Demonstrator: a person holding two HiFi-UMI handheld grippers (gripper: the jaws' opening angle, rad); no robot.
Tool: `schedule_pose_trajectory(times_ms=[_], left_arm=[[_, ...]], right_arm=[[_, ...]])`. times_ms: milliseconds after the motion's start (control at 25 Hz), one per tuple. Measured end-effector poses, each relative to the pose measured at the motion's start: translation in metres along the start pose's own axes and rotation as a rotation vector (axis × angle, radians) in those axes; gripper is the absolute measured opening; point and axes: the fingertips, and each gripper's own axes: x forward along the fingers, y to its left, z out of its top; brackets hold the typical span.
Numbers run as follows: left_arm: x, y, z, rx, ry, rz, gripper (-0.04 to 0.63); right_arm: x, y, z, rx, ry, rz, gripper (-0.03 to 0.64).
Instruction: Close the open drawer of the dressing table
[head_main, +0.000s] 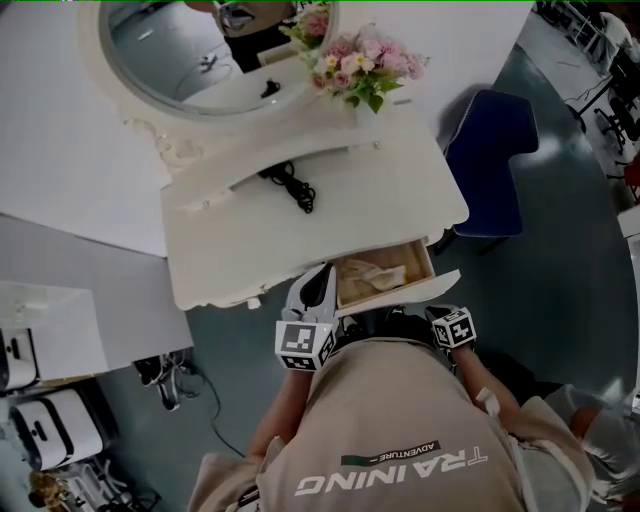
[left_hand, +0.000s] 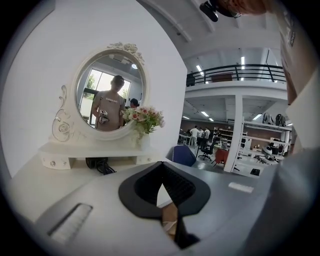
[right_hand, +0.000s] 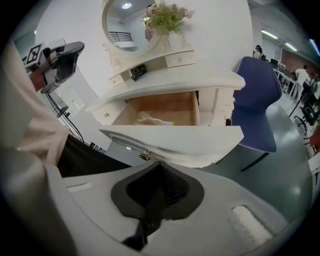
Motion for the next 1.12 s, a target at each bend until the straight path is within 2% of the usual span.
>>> schedule_pose_trajectory(times_ms=[480, 1120], left_arm=[[0.003, 0.016, -0.009, -0.039, 0.007, 0.015, 0.018], [0.003, 0.055, 0.002, -0.049, -0.018, 0.069, 0.018]], right_arm=[[0.018, -0.015, 0.021, 0.108, 0.005, -0.035, 0.002], [0.036, -0.029, 0.070, 0.089, 0.022, -0.036, 0.002]])
